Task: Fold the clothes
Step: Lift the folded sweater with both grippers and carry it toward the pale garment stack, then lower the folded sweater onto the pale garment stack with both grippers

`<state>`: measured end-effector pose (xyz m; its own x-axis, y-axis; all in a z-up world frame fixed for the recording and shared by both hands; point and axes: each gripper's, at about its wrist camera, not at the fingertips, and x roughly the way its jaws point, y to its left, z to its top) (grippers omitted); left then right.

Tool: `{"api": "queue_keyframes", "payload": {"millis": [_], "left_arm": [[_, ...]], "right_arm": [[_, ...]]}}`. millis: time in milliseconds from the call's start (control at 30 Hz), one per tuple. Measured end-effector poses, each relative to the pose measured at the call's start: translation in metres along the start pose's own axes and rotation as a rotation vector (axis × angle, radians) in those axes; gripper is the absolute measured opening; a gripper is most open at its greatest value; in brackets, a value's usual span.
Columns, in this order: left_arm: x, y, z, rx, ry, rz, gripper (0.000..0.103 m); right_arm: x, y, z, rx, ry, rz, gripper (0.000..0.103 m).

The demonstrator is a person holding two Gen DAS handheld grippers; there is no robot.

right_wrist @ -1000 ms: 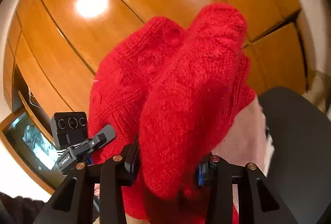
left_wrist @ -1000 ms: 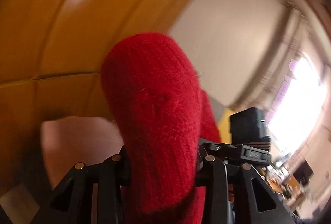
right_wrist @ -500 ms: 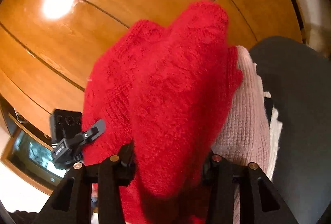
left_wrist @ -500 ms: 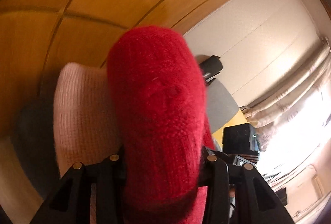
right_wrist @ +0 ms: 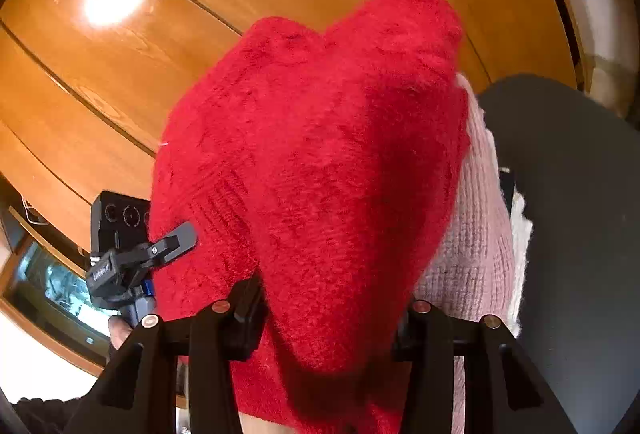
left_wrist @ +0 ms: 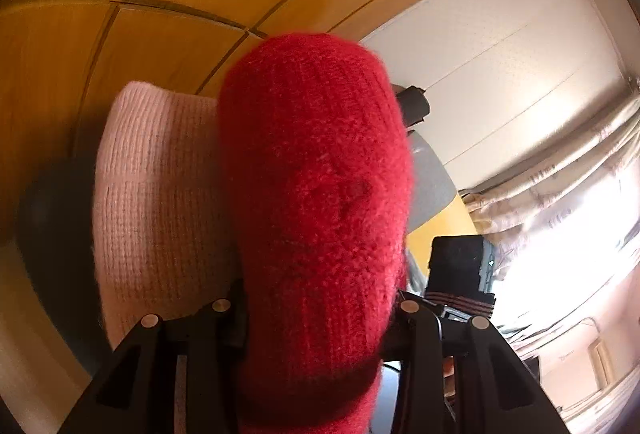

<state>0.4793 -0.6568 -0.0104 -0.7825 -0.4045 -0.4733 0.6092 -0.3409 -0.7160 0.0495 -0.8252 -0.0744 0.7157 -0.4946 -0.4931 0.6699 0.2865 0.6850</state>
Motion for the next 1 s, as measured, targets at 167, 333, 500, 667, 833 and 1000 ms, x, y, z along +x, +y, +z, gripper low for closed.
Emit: {"api": "queue_keyframes", "payload": {"millis": [167, 333, 500, 667, 833, 1000], "left_arm": [[-0.012, 0.010, 0.003, -0.117, 0.003, -0.101, 0.040], [-0.014, 0.020, -0.008, -0.130, 0.034, -0.125, 0.040], [-0.020, 0.026, -0.028, -0.154, 0.045, -0.138, 0.039], [-0.026, 0.021, -0.026, -0.091, 0.044, -0.093, 0.039], [-0.029, 0.010, -0.029, -0.035, 0.019, -0.010, 0.043], [-0.052, -0.011, -0.039, 0.037, -0.005, 0.055, 0.045]], "right_arm": [[0.002, -0.031, 0.007, 0.043, 0.011, -0.030, 0.048], [-0.020, -0.021, 0.028, -0.039, -0.021, -0.019, 0.047], [0.002, -0.069, 0.032, 0.037, 0.062, -0.073, 0.048], [-0.031, -0.067, 0.047, -0.004, -0.019, -0.041, 0.049], [-0.007, -0.100, 0.065, 0.006, 0.055, -0.218, 0.072], [-0.036, -0.108, 0.082, -0.028, -0.011, -0.235, 0.084]]}}
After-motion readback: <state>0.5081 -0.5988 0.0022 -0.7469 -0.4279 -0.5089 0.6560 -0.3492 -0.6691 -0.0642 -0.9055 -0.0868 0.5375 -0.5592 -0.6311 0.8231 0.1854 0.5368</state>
